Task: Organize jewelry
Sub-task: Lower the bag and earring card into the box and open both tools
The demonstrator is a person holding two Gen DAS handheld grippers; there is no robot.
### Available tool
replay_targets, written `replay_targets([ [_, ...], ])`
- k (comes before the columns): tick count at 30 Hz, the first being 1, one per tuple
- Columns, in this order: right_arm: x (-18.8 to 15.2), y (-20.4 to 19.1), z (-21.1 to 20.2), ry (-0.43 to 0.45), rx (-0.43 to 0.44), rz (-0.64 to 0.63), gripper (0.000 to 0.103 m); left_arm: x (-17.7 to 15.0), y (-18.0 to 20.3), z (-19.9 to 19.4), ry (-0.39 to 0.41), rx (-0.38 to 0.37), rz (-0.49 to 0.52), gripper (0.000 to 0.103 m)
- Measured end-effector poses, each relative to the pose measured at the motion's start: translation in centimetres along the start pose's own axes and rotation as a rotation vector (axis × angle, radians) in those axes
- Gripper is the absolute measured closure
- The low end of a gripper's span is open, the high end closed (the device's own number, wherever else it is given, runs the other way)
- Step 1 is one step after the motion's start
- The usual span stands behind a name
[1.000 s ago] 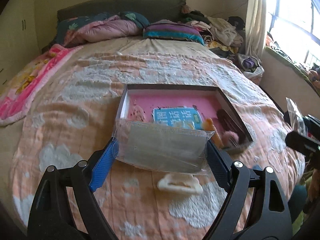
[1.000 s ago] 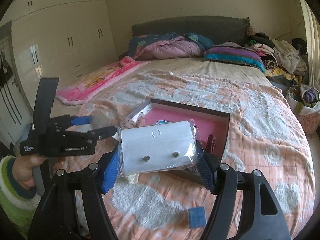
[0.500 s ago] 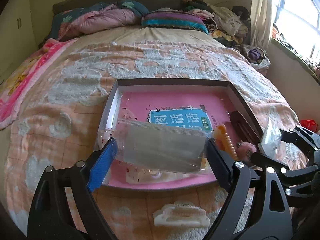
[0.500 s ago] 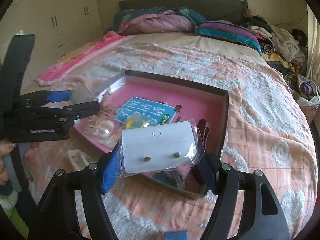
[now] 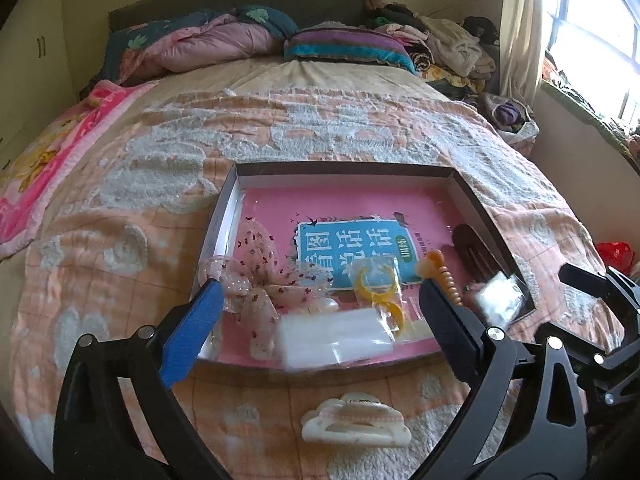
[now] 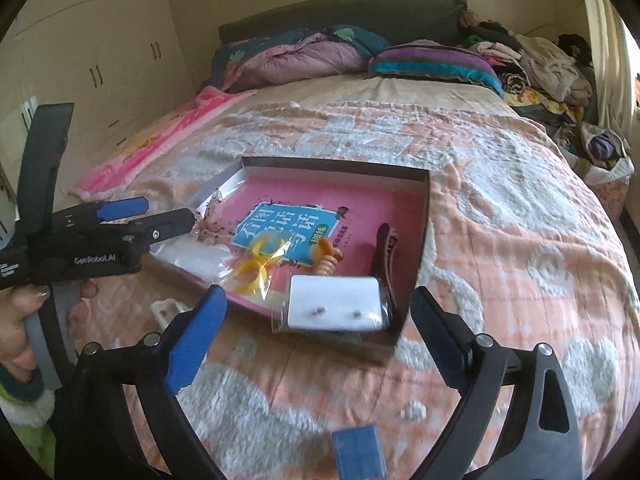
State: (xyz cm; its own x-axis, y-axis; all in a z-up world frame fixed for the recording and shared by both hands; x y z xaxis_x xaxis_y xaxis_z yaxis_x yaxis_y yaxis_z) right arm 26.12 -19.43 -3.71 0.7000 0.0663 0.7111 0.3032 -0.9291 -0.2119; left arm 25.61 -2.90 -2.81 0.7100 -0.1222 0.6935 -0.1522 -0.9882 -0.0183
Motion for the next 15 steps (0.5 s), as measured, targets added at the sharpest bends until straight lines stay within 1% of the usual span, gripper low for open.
replay_targets([
  [6, -1.5, 0.6, -2.9, 0.019, -0.007, 0.027, 0.009, -0.5, 0.7, -1.8, 0.019, 0.002, 0.006, 0.010],
  [15, -3.7, 0.9, -5.8, 0.032, -0.023, 0.020, 0.009, -2.1, 1.4, -4.7, 0.042, 0.000, 0.006, 0.010],
])
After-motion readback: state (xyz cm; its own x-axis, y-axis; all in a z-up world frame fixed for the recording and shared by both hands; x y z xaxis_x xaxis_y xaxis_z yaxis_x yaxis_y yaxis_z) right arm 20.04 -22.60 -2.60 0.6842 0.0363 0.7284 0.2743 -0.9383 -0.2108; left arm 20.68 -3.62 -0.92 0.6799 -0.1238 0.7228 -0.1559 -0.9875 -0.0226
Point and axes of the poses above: each gripper's, at about its wrist camera, not at the fingertips, and z roughly the way its jaws point, y to its right, x to its top, the point moved 1 cm from there along z, roughly the way its jaws point, and after that the axes turned 5 degrees about z, right-handed, at the moved point
